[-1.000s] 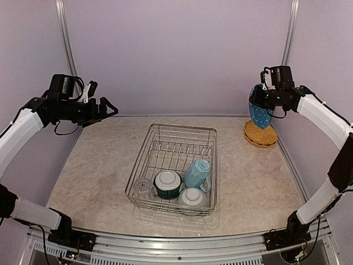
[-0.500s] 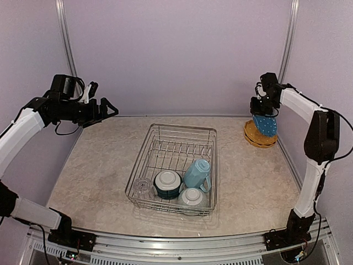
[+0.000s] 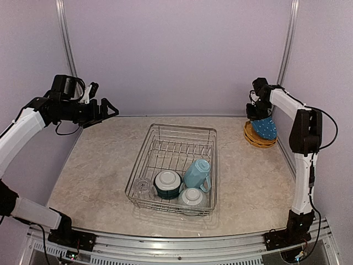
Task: Unload the mixed dishes from the dish rack
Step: Place the plate with another plate.
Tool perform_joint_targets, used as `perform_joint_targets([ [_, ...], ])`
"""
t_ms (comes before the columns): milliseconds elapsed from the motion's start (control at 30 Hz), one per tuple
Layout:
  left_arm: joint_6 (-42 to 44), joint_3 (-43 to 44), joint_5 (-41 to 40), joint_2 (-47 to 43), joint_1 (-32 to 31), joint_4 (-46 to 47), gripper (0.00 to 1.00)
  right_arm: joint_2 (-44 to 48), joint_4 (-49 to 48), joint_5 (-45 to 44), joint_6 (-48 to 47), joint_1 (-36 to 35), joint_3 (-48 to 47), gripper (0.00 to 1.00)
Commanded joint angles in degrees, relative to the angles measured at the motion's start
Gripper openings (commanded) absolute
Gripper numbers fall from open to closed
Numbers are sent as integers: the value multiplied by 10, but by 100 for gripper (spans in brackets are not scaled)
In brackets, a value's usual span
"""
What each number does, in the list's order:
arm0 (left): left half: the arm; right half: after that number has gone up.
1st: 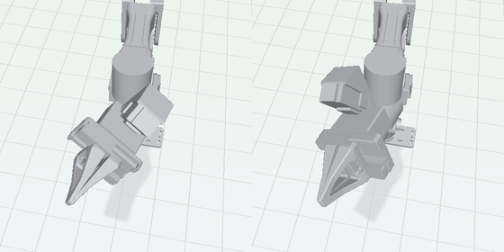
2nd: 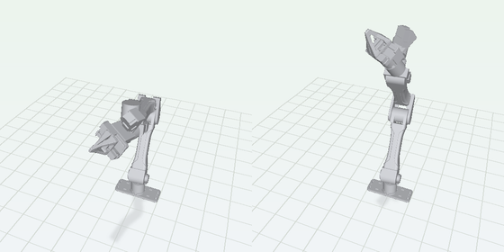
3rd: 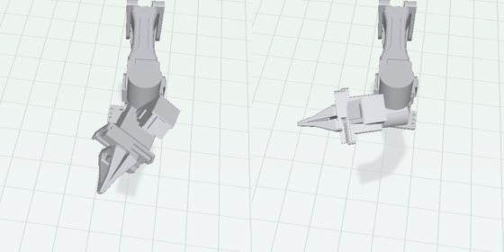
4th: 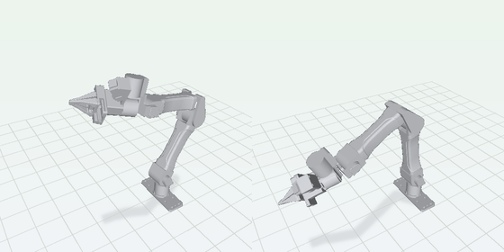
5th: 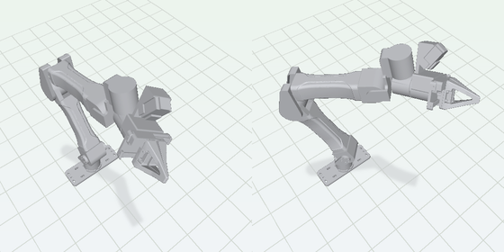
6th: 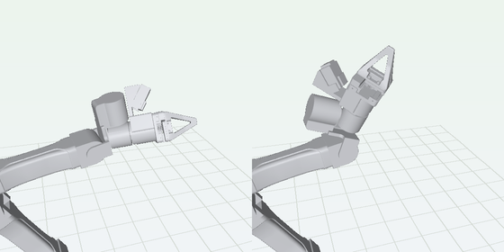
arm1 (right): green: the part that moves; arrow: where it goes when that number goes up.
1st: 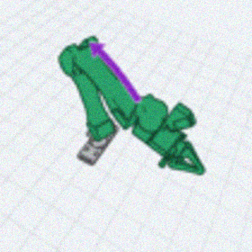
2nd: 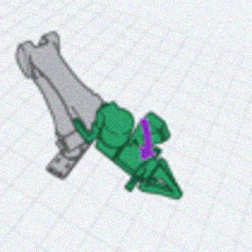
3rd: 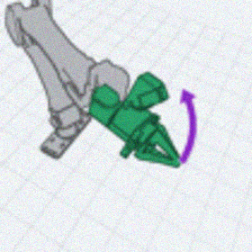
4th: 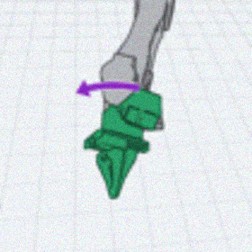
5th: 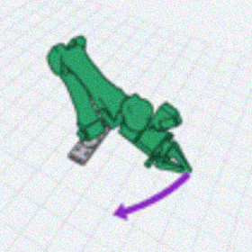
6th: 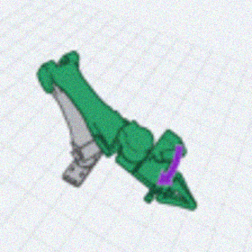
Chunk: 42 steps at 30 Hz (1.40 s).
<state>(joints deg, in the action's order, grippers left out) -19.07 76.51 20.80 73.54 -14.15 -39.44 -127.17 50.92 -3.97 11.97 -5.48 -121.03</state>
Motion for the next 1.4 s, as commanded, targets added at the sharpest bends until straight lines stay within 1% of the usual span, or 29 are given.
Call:
perform_joint_targets([
  [0, -1, 9, 6, 1, 6, -9, 99, -28, 18, -48, -31, 6, -72, 0],
  [233, 0, 9, 5, 1, 6, -9, 99, -56, 30, -50, -37, 7, -82, 0],
  [600, -1, 10, 5, 2, 7, -10, 99, -68, 11, -43, -34, -1, -36, 0],
  [833, 0, 9, 5, 2, 6, -10, 99, -85, 4, -41, -35, -7, -41, 0],
  [900, 1, 9, 3, 0, 6, -10, 99, -89, 5, -42, -34, -9, -43, 2],
  [1067, 1, 9, 3, -1, 7, -10, 99, -97, 4, -45, -33, -9, -41, 10],
  [1233, 1, 10, 3, -2, 6, -10, 99, -99, 3, -43, -33, -10, -44, 14],
  [1367, 1, 9, 1, -3, 6, -10, 99, -92, 13, -45, -33, -12, -53, 21],
])
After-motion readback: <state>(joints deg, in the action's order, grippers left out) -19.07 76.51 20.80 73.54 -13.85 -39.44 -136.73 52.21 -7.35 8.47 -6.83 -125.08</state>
